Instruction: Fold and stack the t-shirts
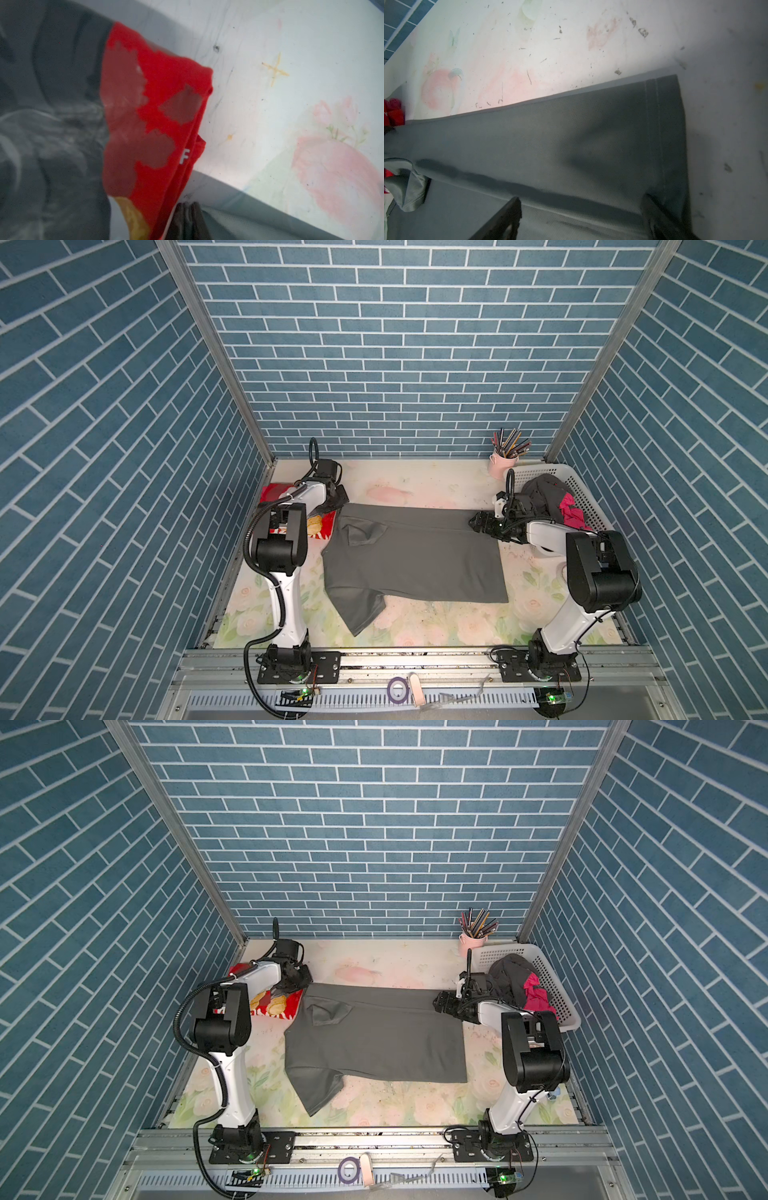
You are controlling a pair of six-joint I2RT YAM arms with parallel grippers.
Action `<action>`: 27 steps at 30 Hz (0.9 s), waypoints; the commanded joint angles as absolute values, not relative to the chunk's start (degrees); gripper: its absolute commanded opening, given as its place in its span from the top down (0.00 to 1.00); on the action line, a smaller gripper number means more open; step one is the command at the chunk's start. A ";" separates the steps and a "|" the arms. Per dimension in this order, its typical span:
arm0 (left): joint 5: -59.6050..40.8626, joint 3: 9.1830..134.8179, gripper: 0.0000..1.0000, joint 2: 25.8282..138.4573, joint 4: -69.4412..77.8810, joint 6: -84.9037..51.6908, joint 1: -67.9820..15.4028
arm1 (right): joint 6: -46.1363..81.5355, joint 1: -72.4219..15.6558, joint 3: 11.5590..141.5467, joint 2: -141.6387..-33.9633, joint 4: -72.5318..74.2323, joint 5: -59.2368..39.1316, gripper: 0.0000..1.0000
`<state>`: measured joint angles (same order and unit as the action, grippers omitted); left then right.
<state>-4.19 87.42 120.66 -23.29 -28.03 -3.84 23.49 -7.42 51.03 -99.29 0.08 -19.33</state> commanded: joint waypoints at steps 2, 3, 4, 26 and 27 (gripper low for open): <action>-6.15 89.34 0.85 121.71 -23.38 -27.78 -1.77 | 23.13 -6.33 49.22 -102.51 -5.62 -16.64 0.09; -7.02 89.74 0.82 121.88 -23.38 -27.81 -1.59 | 23.06 -6.33 49.31 -102.56 -5.62 -16.82 0.09; -7.96 90.47 0.76 121.98 -23.34 -27.86 -1.49 | 23.11 -6.33 49.39 -102.56 -5.56 -17.11 0.09; -29.18 76.93 0.13 107.33 -8.50 -37.06 -6.97 | 20.91 -6.62 56.29 -95.61 -14.05 -8.58 0.07; -29.98 76.27 0.13 107.63 -7.15 -37.82 -7.33 | 20.84 -6.68 56.33 -95.73 -14.13 -7.88 0.07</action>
